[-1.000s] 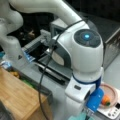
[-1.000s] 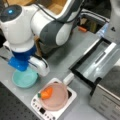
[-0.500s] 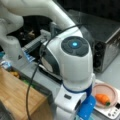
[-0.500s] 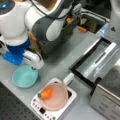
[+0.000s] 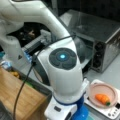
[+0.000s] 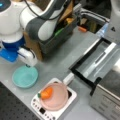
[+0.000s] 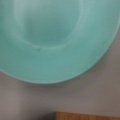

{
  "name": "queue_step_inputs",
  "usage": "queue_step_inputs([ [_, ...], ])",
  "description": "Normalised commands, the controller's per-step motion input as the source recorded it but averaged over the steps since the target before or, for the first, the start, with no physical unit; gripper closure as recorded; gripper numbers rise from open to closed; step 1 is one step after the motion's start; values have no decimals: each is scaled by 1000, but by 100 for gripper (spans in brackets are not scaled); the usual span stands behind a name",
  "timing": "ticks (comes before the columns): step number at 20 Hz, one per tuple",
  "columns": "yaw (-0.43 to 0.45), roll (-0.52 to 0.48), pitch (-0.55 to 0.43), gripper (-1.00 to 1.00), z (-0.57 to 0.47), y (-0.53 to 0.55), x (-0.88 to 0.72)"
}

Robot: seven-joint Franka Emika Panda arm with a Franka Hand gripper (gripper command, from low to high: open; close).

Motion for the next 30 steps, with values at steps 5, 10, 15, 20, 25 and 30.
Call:
queue_step_inputs([
  [5,44,145,17,-100,1,-226,217],
  [10,54,143,-4,-100,25,-207,205],
  [15,53,150,-17,-100,-28,-252,195],
  [20,53,149,-3,-100,-85,-292,212],
  [25,66,122,35,-100,-24,-284,215],
  [30,98,94,45,-100,20,-275,225],
])
